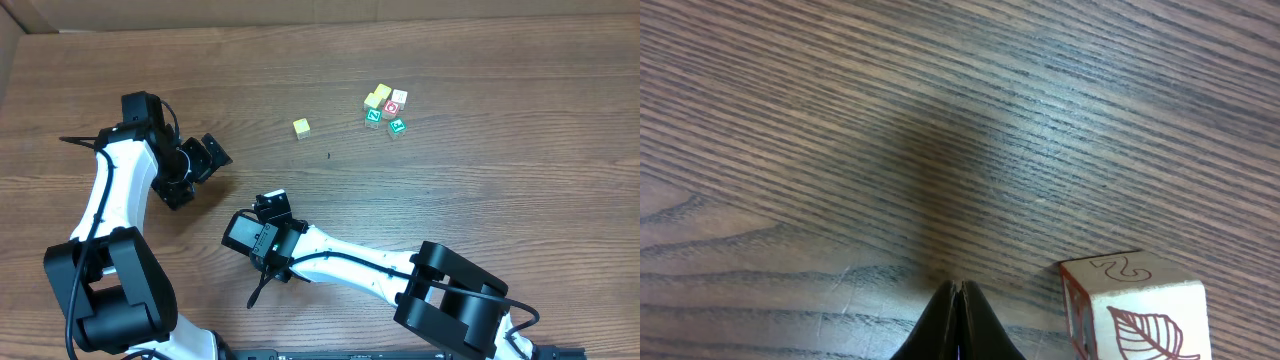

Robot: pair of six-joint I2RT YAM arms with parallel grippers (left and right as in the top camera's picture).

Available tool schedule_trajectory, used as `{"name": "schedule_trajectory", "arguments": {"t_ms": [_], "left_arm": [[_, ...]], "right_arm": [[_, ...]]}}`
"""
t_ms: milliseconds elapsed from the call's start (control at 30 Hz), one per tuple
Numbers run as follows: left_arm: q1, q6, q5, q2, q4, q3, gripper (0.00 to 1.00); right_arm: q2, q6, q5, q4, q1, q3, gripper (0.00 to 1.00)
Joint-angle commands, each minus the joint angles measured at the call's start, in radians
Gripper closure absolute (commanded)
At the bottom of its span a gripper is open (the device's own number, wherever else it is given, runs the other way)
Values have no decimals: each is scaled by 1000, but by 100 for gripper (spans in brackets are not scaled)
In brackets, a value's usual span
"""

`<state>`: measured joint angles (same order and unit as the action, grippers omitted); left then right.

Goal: Flip 3 blocks
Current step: 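Open the right gripper and move it above the leaf block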

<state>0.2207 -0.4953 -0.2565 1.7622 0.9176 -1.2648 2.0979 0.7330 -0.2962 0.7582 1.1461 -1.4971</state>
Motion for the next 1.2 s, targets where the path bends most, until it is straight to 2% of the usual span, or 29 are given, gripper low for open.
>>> {"name": "schedule_trajectory", "arguments": {"t_ms": [0,1167], "left_arm": [[2,1,10,4,1,-13,0],[2,1,10,4,1,-13,0]], "right_arm": [[6,8,-25,3,-4,6,96],[9,84,-2,111,-43,6,96]]}}
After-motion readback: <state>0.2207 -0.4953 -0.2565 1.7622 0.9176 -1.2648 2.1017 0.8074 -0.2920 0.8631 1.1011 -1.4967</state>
